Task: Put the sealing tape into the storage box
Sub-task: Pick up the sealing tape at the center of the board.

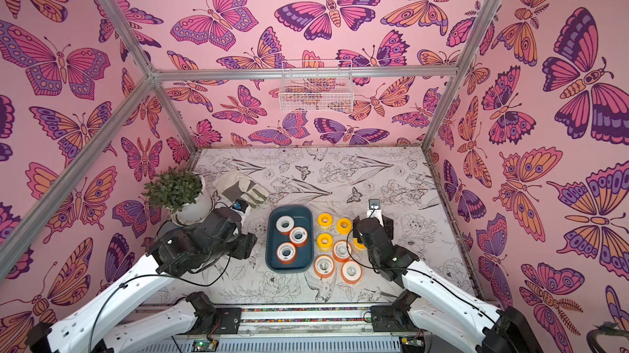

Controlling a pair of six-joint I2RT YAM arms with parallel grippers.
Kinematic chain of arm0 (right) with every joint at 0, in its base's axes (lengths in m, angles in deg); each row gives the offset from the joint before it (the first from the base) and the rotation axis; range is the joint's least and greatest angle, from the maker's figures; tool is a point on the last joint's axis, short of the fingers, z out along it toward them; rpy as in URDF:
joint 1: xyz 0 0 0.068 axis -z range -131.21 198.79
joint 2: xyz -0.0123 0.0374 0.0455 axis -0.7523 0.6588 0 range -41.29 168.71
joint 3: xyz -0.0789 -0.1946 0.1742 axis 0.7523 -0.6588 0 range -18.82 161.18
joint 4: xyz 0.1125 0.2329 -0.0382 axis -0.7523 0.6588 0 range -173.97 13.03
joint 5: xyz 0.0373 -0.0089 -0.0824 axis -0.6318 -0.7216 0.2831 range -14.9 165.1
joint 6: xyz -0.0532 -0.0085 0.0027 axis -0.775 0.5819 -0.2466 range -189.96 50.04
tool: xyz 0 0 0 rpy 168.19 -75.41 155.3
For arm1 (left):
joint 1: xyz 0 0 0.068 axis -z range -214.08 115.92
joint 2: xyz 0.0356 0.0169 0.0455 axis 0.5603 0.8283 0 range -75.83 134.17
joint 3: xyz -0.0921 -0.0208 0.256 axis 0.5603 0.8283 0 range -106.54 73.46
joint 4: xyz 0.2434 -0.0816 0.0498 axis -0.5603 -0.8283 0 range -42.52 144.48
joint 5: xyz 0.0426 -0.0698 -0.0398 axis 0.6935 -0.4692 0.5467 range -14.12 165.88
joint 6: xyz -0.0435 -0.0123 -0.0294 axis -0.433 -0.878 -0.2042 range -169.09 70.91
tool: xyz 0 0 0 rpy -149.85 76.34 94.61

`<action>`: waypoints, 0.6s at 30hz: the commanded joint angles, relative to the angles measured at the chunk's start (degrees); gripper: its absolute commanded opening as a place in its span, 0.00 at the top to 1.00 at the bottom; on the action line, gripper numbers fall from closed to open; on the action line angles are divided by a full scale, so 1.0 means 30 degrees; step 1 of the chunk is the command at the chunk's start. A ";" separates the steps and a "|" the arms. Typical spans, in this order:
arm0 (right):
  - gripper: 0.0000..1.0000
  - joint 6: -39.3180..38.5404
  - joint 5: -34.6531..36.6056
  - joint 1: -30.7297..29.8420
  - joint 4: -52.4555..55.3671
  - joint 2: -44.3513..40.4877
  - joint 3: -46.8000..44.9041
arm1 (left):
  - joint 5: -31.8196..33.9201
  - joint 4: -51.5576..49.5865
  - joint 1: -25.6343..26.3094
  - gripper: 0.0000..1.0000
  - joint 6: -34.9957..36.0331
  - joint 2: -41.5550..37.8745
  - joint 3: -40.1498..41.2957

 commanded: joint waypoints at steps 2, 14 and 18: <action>0.14 -0.0171 0.2793 0.0570 -0.2104 -0.2207 -0.1124 | -0.0380 0.0174 -0.0140 0.31 0.0272 0.0006 0.0331; 0.10 -0.0796 0.5919 0.2222 -0.1599 -0.4135 -0.1604 | -0.1094 0.0499 -0.0126 0.31 0.0279 0.0245 0.0252; 0.10 -0.0543 0.6245 0.2595 -0.1647 -0.4705 -0.1869 | -0.3216 0.1435 -0.0028 0.30 -0.0153 0.0879 -0.0059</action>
